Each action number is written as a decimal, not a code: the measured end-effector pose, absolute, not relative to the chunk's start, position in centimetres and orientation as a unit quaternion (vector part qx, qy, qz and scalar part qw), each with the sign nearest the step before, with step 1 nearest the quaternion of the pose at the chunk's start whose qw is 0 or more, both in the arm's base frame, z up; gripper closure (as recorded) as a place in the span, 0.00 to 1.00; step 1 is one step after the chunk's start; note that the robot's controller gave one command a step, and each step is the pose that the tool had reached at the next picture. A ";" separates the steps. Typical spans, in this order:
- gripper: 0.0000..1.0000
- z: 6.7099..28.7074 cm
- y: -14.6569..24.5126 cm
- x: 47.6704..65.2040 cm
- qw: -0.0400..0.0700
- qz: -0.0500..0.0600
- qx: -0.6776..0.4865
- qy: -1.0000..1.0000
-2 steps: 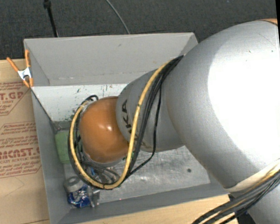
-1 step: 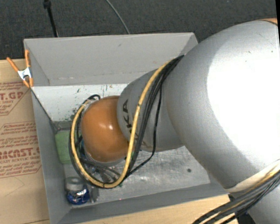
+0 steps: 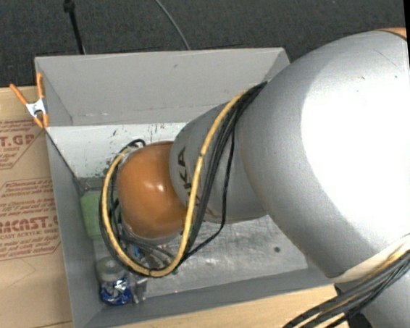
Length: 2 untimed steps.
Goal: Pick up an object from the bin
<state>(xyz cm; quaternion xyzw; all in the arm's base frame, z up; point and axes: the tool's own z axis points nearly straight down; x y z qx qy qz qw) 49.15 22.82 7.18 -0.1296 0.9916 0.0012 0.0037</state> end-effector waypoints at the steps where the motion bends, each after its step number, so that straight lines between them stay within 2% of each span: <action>1: 0.00 7.3 24.0 48.5 0.009 0.001 -0.213 0.977; 2: 1.00 7.2 23.9 48.3 0.004 0.000 -0.213 0.977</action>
Offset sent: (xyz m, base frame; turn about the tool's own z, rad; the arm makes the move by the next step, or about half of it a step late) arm -0.0120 0.0118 -0.0018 -0.1723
